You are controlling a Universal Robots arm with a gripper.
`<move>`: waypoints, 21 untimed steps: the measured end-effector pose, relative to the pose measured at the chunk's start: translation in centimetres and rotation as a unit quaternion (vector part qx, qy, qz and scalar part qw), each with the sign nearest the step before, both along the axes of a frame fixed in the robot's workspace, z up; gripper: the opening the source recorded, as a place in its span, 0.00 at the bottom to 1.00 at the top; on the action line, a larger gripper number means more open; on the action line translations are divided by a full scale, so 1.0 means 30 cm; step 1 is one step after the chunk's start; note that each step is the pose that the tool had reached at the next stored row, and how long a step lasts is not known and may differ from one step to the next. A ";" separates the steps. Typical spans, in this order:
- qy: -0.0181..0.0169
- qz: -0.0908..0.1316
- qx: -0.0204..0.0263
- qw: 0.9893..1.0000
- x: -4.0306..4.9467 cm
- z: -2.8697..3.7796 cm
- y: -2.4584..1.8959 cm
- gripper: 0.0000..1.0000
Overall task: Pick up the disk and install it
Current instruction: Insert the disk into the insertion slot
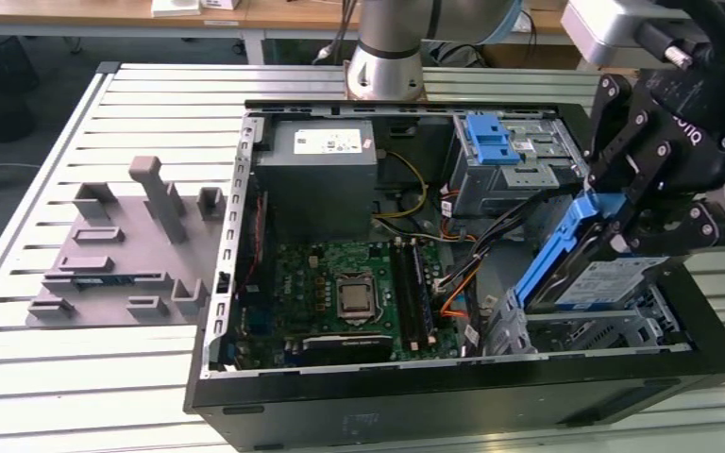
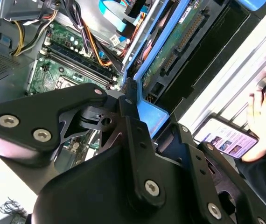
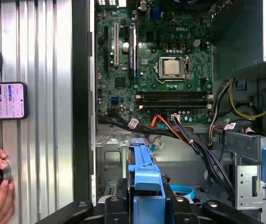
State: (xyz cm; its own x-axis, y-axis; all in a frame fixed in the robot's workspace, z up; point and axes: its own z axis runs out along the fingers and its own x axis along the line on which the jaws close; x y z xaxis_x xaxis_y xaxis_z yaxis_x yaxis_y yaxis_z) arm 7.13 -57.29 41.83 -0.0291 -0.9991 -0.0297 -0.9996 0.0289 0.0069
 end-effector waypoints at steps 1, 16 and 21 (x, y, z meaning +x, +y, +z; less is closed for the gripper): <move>0.000 0.000 0.000 1.000 0.000 -0.005 0.000 0.36; 0.000 0.000 0.000 1.000 0.000 -0.079 0.000 0.36; 0.000 0.000 0.000 1.000 0.000 -0.100 0.000 0.36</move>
State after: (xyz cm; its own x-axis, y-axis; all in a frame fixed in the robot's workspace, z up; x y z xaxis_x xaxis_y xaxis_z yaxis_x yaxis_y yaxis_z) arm 7.13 -57.29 38.83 -0.0291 -0.9991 -0.0294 -0.9996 0.0289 0.0069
